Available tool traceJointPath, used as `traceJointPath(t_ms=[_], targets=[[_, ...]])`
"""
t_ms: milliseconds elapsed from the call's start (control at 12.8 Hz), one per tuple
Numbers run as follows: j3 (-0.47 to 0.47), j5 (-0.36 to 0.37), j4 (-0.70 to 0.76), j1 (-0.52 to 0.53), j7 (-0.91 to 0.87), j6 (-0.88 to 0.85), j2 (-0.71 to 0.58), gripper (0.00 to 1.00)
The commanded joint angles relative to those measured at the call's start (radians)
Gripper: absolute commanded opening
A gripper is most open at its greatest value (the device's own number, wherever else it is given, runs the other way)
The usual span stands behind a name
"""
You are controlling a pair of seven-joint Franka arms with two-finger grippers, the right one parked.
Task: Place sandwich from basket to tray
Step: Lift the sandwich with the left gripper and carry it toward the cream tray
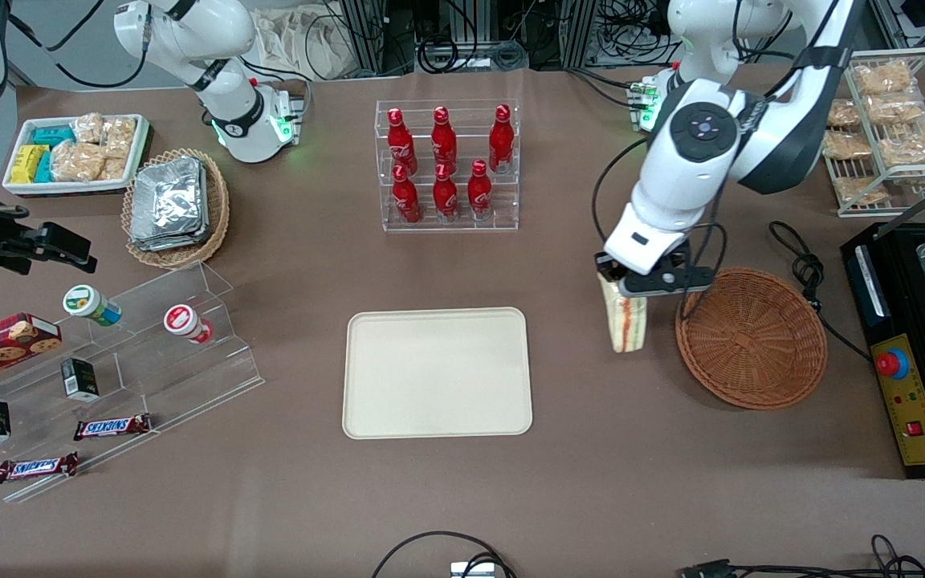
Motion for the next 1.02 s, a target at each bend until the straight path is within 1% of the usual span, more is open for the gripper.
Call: traceJointPath(t_ms=[0, 234, 391, 469, 625, 781, 938], targets=[[-0.071, 0.118, 0.120, -0.003, -0.123, -0.027, 0.129, 0.20], [-0.147, 0.230, 0.221, -0.003, -0.203, -0.029, 0.264, 0.20], [-0.174, 0.276, 0.267, -0.006, -0.235, -0.029, 0.330, 0.20], [-0.165, 0.283, 0.298, -0.060, -0.240, -0.030, 0.359, 0.20], [-0.135, 0.295, 0.382, -0.128, -0.244, -0.050, 0.443, 0.21], [-0.124, 0.379, 0.456, -0.188, -0.304, -0.081, 0.532, 0.22], [-0.122, 0.421, 0.496, -0.216, -0.333, -0.079, 0.609, 0.22]])
